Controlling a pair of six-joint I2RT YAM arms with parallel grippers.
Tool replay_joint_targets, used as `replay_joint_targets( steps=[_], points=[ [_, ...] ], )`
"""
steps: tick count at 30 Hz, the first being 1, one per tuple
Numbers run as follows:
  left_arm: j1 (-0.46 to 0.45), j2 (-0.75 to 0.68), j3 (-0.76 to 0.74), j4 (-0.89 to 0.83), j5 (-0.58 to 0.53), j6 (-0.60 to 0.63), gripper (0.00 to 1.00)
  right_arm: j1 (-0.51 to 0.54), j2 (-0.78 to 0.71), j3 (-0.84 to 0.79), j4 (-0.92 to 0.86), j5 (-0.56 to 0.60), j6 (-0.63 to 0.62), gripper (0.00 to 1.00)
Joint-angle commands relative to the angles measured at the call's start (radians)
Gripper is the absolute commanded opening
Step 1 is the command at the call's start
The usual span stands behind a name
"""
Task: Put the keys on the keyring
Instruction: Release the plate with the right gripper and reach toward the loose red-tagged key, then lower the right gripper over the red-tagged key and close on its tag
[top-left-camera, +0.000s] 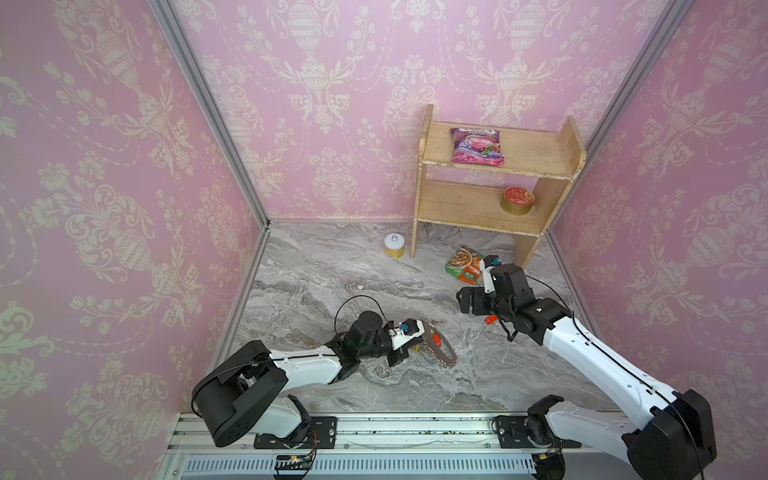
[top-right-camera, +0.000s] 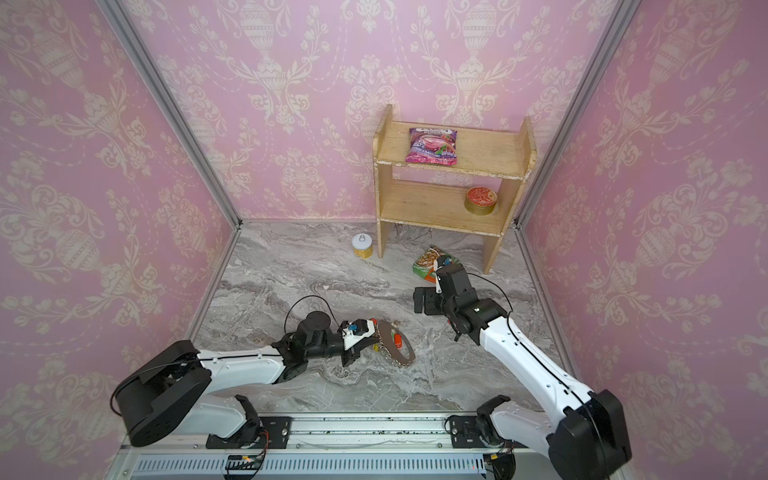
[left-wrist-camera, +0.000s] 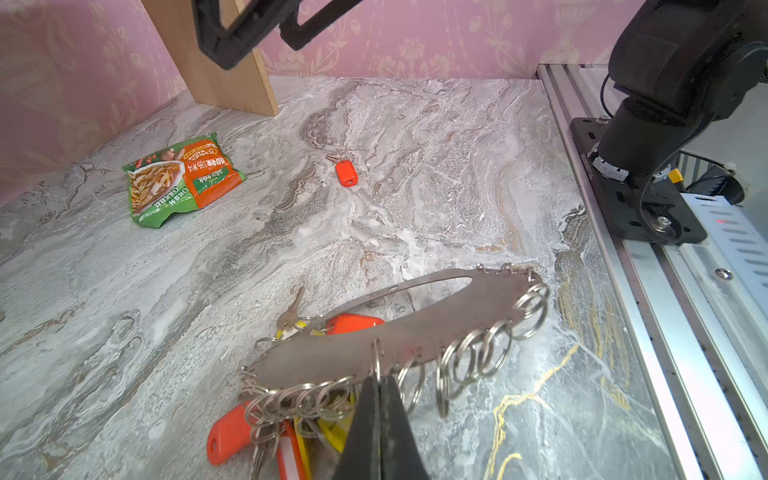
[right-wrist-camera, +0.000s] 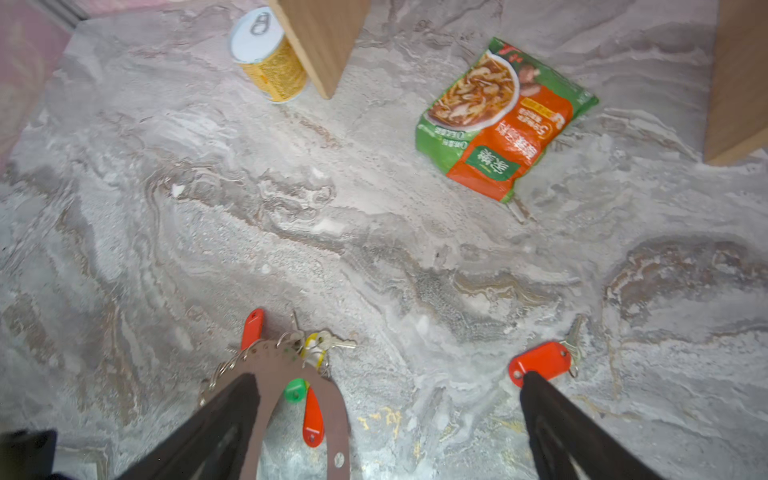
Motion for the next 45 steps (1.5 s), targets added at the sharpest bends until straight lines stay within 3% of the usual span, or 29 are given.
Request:
replay_joint_targets(
  steps=[1,8,11,15,19,25,33,39,45],
  points=[
    [-0.007,-0.032,-0.011,-0.142,0.001,0.05,0.0,-0.046,0.115,0.059,-0.179,-0.036,0.077,1.0],
    [-0.007,-0.014,-0.017,-0.1,-0.002,0.0,0.0,-0.182,0.263,0.041,-0.251,-0.028,0.205,0.97],
    [-0.007,-0.014,-0.024,-0.074,-0.006,-0.009,0.0,-0.225,0.293,0.042,-0.253,-0.015,0.242,0.87],
    [-0.007,-0.009,-0.031,-0.056,-0.016,-0.023,0.0,-0.242,0.347,0.079,-0.271,0.082,0.182,0.69],
    [-0.007,0.002,-0.023,-0.072,-0.011,-0.031,0.0,-0.25,0.407,0.11,-0.25,0.11,0.134,0.58],
    [-0.007,0.008,-0.01,-0.101,0.008,-0.023,0.0,-0.256,0.479,0.144,-0.197,0.123,0.132,0.67],
    [-0.007,-0.014,-0.015,-0.116,-0.006,-0.013,0.0,-0.255,0.551,0.134,-0.144,0.019,0.17,0.68],
    [-0.007,-0.01,-0.018,-0.107,-0.016,-0.009,0.0,-0.219,0.576,0.153,-0.124,-0.001,0.122,0.68],
    [-0.005,-0.002,-0.019,-0.104,-0.023,-0.008,0.0,-0.191,0.619,0.181,-0.112,-0.096,0.115,0.68]
  ],
)
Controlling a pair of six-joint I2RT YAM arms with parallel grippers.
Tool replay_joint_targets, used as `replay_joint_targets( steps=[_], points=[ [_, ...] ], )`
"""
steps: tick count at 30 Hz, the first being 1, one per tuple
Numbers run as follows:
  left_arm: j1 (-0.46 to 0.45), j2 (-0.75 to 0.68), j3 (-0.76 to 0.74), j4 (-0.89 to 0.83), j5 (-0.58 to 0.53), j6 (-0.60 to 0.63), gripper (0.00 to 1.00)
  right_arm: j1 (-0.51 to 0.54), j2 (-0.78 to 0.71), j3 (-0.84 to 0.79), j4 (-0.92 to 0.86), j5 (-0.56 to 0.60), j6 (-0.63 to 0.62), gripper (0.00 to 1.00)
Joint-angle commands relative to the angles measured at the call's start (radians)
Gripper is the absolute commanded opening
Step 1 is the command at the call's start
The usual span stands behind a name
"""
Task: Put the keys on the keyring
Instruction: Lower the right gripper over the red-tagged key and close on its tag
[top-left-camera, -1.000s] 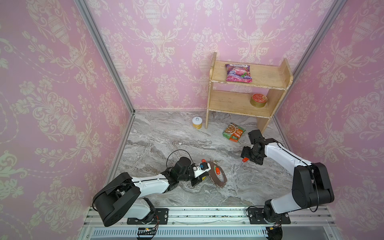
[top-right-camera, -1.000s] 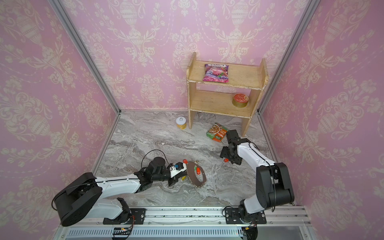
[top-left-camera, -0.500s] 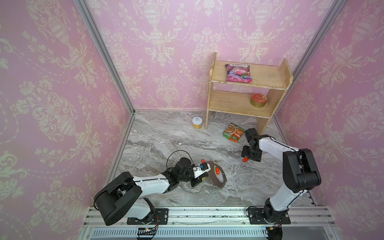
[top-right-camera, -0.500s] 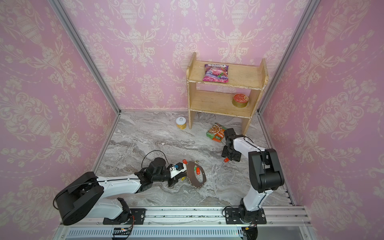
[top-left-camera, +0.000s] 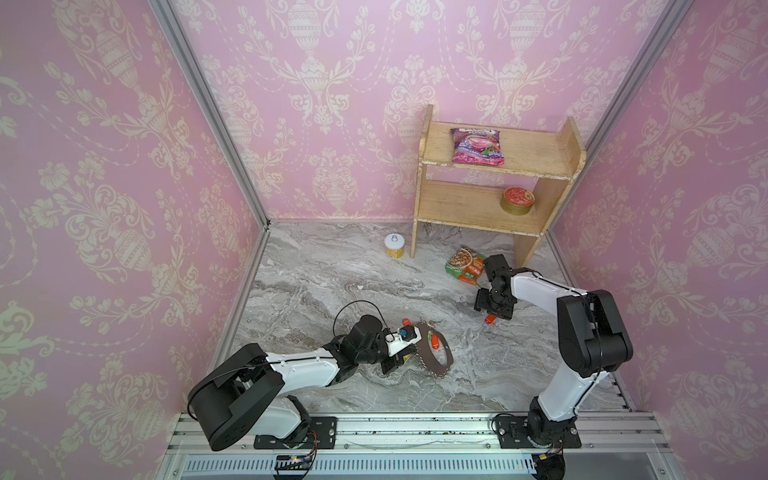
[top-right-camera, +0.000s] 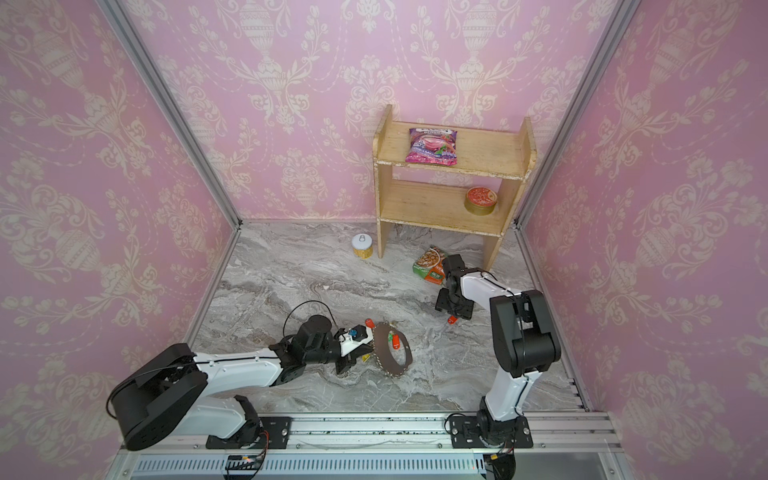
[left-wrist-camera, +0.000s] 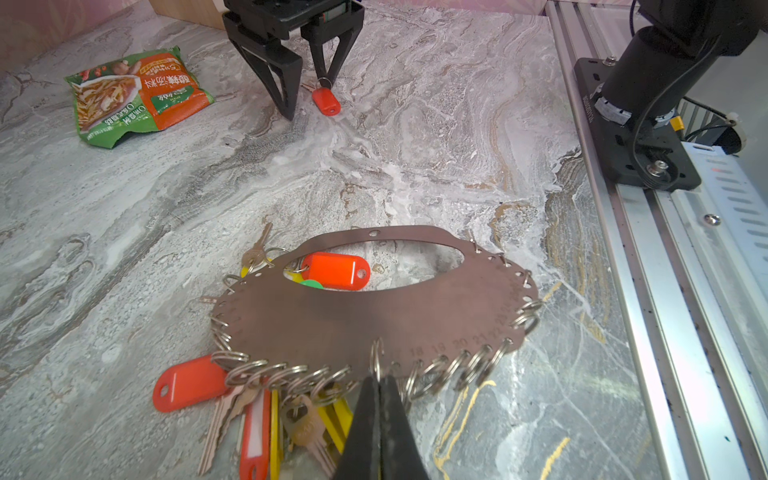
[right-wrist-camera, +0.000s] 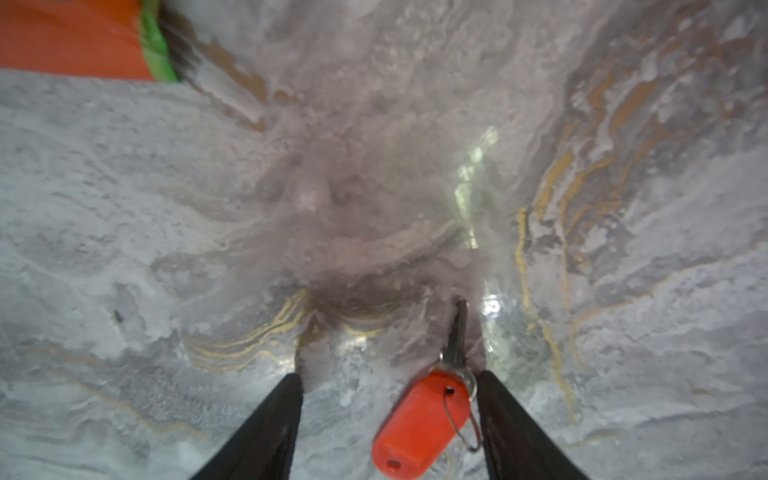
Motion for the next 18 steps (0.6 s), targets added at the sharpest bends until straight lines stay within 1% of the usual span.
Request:
replay_joint_targets(
  steps=[1,3,5,7,9,11,13,15,16,18],
  points=[
    [-0.006,-0.001,0.001,0.005,-0.013,0.0,0.0,0.023,0.054,0.012,0.006,-0.099,-0.015,0.68],
    [-0.005,0.002,0.0,0.006,-0.014,0.001,0.0,0.025,0.058,0.033,-0.026,-0.066,-0.031,0.68],
    [-0.005,0.003,0.001,0.008,-0.016,0.0,0.0,0.024,0.04,0.064,-0.084,0.022,-0.066,0.69],
    [-0.005,-0.003,0.001,0.002,-0.016,-0.002,0.0,0.023,0.014,0.091,-0.137,0.089,-0.12,0.7],
    [-0.005,-0.007,-0.002,-0.001,-0.017,0.0,0.0,0.022,-0.005,0.161,-0.181,0.13,-0.2,0.7],
    [-0.005,-0.011,-0.003,0.0,-0.019,0.001,0.0,0.029,-0.004,0.207,-0.231,0.143,-0.311,0.65],
    [-0.005,-0.01,-0.003,0.0,-0.018,0.002,0.0,0.039,0.018,0.24,-0.278,0.165,-0.387,0.56],
    [-0.005,-0.009,-0.003,0.004,-0.015,0.001,0.0,0.046,0.03,0.239,-0.287,0.173,-0.431,0.46],
    [-0.005,-0.01,-0.003,0.005,-0.014,0.001,0.0,0.048,0.028,0.224,-0.276,0.156,-0.454,0.41],
    [-0.005,-0.014,-0.003,0.0,-0.011,0.0,0.0,0.054,0.022,0.195,-0.258,0.129,-0.471,0.36]
  ],
)
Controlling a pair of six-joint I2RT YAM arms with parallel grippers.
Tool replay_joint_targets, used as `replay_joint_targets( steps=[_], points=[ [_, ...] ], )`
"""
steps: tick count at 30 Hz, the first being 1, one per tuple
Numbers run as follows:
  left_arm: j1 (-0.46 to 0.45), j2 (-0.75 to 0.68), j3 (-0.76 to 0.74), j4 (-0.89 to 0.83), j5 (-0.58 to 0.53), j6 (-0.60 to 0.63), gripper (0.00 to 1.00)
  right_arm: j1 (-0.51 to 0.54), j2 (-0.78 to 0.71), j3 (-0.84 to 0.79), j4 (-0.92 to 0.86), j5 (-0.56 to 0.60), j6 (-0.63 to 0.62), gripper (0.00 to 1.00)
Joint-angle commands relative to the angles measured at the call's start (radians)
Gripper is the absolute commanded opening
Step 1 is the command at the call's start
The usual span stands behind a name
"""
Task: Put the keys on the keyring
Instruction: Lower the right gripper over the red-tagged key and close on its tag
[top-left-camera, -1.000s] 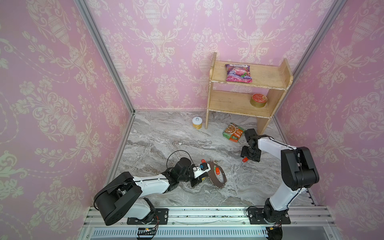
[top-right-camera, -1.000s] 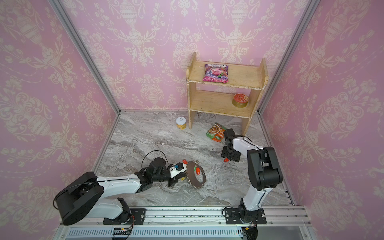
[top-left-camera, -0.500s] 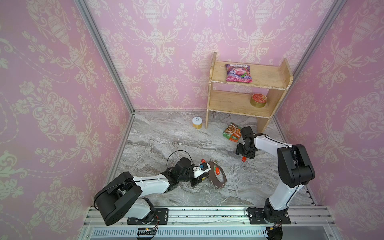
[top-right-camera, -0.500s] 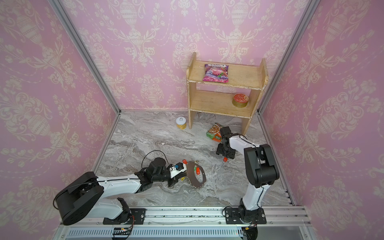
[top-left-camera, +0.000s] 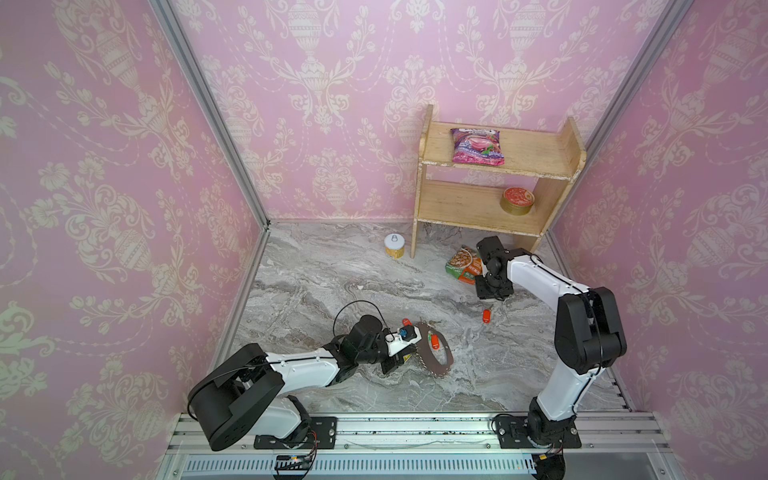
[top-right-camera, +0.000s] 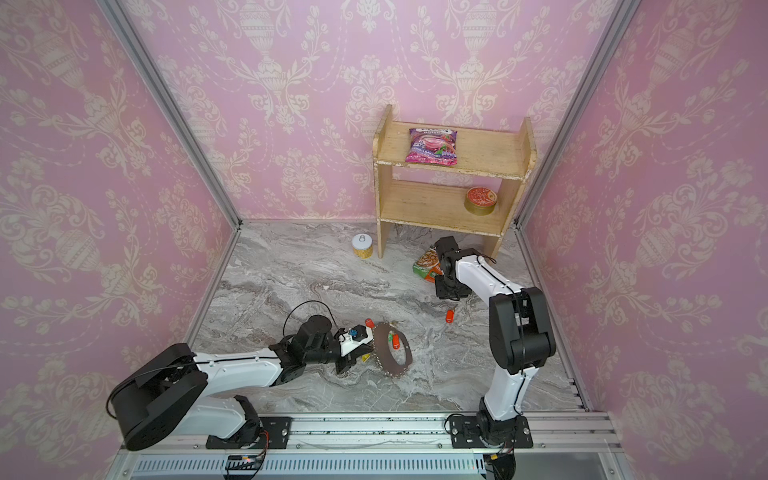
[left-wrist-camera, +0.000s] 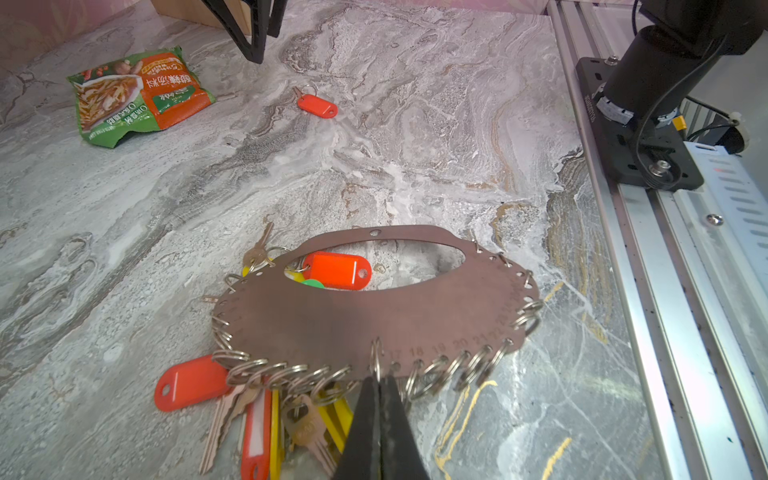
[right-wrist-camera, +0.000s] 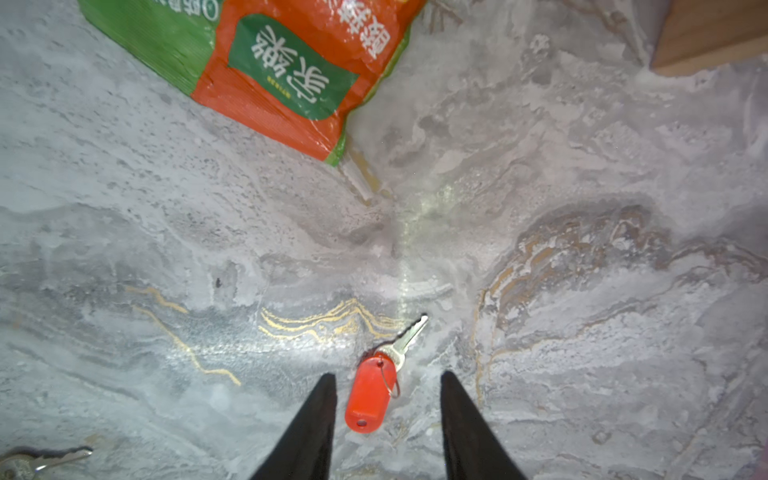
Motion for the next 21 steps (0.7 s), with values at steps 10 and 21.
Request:
replay_joint_targets(
  steps=[10,21],
  points=[
    [-0.005,-0.021,-0.005,-0.007,-0.01,0.001,0.0,0.034,0.029,-0.079,-0.024,0.075,-0.159,0.27],
    [-0.005,-0.016,-0.005,-0.002,-0.01,-0.002,0.0,0.033,0.071,-0.098,-0.015,0.081,-0.168,0.19]
  ],
)
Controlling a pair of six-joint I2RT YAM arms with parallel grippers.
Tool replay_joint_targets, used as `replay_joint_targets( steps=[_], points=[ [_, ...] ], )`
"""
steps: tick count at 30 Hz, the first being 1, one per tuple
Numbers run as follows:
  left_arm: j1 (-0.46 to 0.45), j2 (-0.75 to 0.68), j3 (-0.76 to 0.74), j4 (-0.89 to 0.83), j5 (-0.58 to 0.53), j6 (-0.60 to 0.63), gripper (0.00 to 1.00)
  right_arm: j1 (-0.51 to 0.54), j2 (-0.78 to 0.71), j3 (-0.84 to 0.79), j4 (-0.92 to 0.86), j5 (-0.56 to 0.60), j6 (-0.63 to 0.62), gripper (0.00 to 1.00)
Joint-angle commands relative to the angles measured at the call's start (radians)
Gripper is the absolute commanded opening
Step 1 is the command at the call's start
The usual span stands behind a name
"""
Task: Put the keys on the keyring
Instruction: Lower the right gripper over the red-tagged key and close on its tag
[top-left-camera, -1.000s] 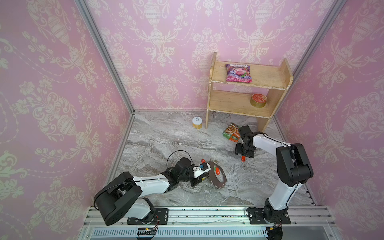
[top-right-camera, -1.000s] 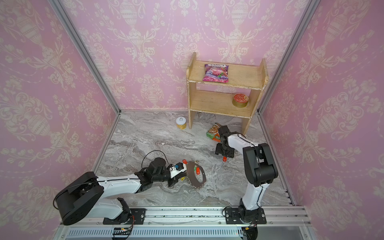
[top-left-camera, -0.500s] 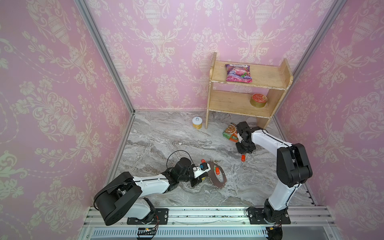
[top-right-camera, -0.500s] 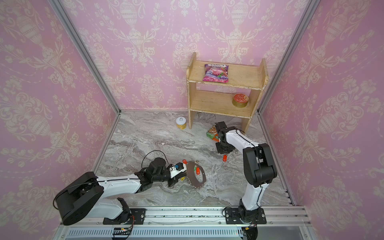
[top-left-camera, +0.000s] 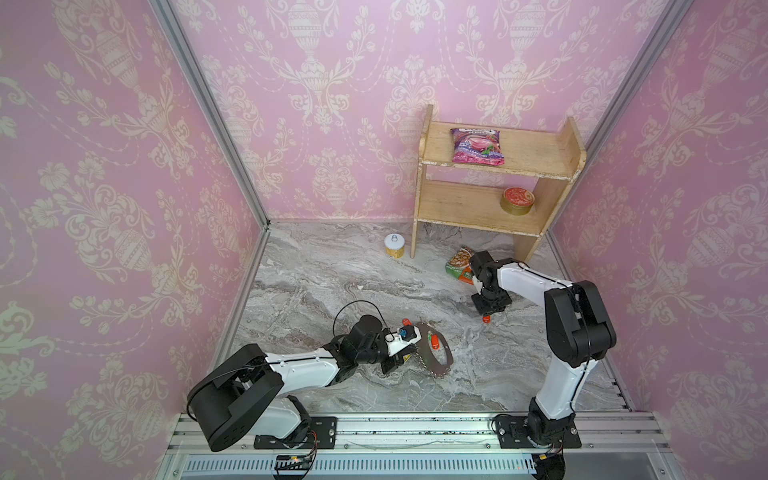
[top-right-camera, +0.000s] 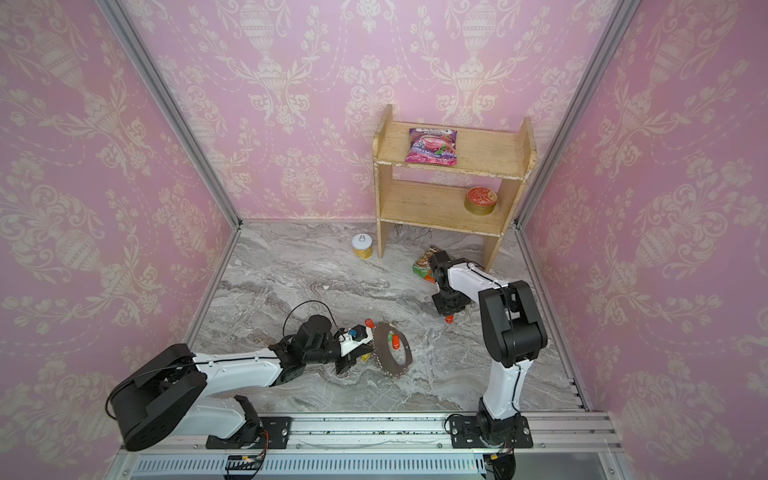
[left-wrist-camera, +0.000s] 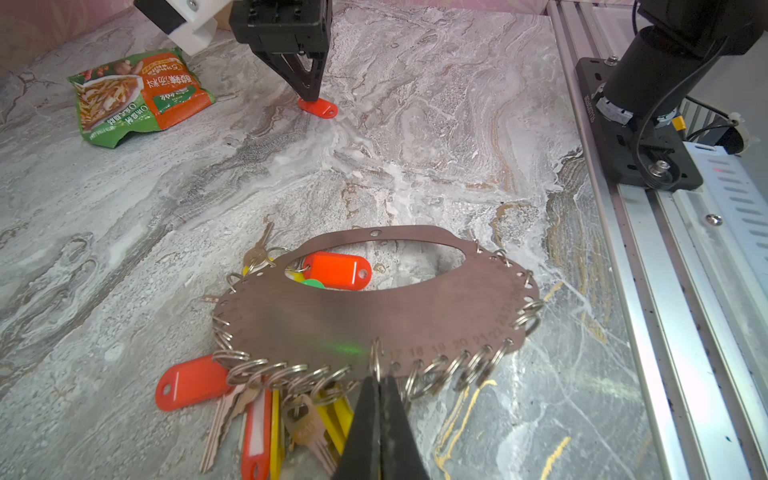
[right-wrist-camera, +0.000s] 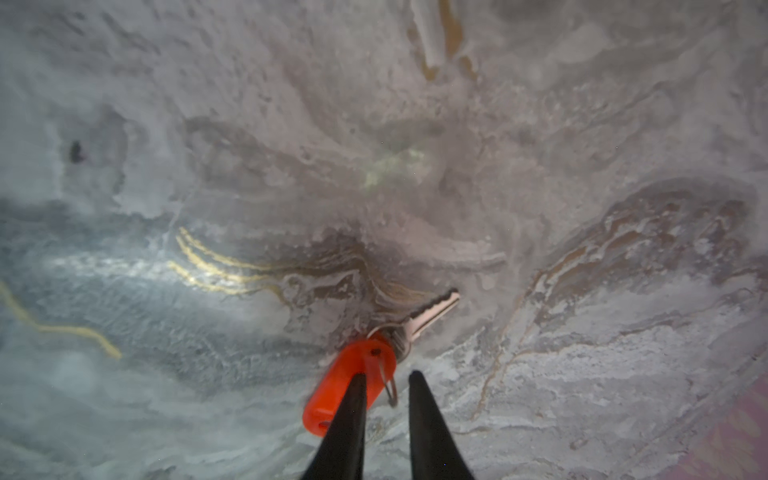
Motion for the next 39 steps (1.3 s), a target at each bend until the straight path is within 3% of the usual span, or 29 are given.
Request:
replay_joint_targets(
  steps=[1,39],
  points=[
    [-0.005,-0.012,-0.006,0.003,-0.012,-0.002,0.0,0.006,0.004,-0.014,-0.007,0.019,-0.016,0.19],
    [-0.005,-0.024,-0.013,-0.002,-0.021,0.002,0.0,-0.006,-0.044,-0.029,0.009,0.035,-0.001,0.15]
  ],
)
